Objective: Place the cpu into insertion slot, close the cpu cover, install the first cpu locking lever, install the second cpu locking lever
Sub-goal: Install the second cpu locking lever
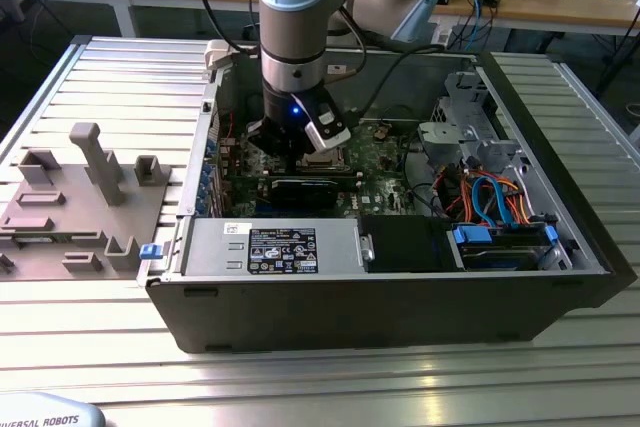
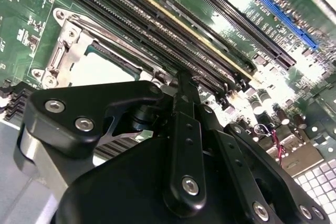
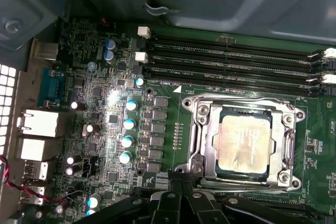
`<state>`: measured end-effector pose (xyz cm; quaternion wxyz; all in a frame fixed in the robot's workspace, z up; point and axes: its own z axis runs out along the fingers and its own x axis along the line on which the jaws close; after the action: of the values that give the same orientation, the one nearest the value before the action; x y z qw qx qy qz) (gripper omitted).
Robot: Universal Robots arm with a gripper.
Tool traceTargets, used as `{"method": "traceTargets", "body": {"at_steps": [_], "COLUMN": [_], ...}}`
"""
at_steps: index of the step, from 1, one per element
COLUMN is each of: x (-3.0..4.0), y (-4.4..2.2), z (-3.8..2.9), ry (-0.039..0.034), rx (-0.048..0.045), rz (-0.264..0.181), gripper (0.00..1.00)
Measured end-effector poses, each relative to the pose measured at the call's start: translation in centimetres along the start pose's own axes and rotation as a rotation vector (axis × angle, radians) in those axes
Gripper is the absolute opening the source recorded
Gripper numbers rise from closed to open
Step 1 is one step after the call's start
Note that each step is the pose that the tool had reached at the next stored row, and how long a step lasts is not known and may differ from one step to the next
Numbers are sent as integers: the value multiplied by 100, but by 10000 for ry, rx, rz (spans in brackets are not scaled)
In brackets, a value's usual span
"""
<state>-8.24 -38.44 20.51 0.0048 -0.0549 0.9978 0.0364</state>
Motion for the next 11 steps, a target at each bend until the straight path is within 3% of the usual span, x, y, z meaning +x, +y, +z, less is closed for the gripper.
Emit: {"method": "traceTargets", "body": {"at_steps": [11], "x": [-4], "y": [42], "z": [32], "ry": [2], "rx": [-85], "rz": [-183], "gripper": [11]}}
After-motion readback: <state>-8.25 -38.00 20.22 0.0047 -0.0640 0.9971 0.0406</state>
